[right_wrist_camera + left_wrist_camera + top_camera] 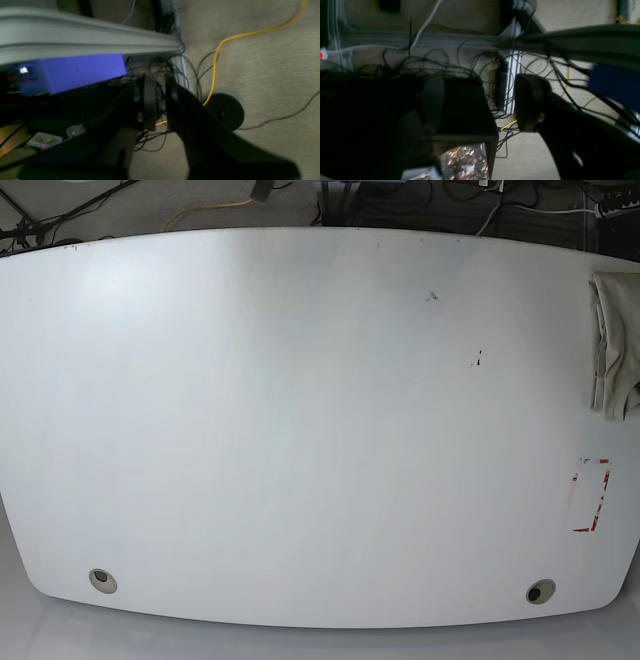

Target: Fold the T-shirt properly

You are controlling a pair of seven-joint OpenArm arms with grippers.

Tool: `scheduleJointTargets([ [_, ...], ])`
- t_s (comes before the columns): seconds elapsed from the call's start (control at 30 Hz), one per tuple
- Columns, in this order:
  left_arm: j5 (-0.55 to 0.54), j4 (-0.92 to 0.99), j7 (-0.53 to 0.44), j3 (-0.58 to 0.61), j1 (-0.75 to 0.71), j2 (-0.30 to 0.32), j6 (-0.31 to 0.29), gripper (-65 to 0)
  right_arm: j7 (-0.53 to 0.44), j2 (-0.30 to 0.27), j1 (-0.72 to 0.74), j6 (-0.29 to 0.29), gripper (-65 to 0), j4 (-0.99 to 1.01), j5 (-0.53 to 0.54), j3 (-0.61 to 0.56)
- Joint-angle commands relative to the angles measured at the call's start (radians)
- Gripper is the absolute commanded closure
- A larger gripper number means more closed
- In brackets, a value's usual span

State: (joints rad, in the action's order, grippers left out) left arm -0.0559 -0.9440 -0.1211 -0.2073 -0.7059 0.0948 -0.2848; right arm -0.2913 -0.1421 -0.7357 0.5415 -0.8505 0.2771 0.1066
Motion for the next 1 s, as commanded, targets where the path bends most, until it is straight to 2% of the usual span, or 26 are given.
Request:
scheduleJointTargets([
  [0.0, 0.0, 0.119, 0.001, 0.024, 0.05, 0.013, -0.001, -39.9, -0.01, -0.014, 0.043, -0.025, -6.7, 0.081, 0.007, -0.035],
  [0.1, -0.002, 0.296, 0.007, 0.081, 0.162, 0.05, -0.001, -40.0, -0.01, -0.026, 0.123, -0.076, -7.0, 0.172, 0.007, -0.075],
  [0.27, -0.003, 0.584, -0.001, 0.13, 0.337, 0.055, -0.001, -40.0, -0.009, -0.049, 0.261, -0.148, -7.1, 0.365, 0.007, -0.166],
  [0.47, -0.003, 0.736, -0.002, 0.191, 0.467, 0.055, 0.005, -39.9, -0.009, -0.063, 0.361, -0.214, -7.1, 0.486, 0.007, -0.236],
  [0.67, -0.002, 0.799, -0.001, 0.233, 0.538, 0.047, 0.163, -39.9, 0.0, -0.066, 0.417, -0.228, -7.3, 0.535, 0.007, -0.238],
  [0.87, -0.003, 0.817, -0.001, 0.269, 0.555, 0.02, 0.233, -40.0, 0.06, -0.073, 0.48, -0.228, -7.3, 0.57, 0.007, -0.238],
  [0.97, -0.005, 0.817, 0.001, 0.269, 0.558, 0.018, 0.241, -40.0, 0.077, -0.073, 0.499, -0.228, -7.3, 0.57, 0.007, -0.238],
])
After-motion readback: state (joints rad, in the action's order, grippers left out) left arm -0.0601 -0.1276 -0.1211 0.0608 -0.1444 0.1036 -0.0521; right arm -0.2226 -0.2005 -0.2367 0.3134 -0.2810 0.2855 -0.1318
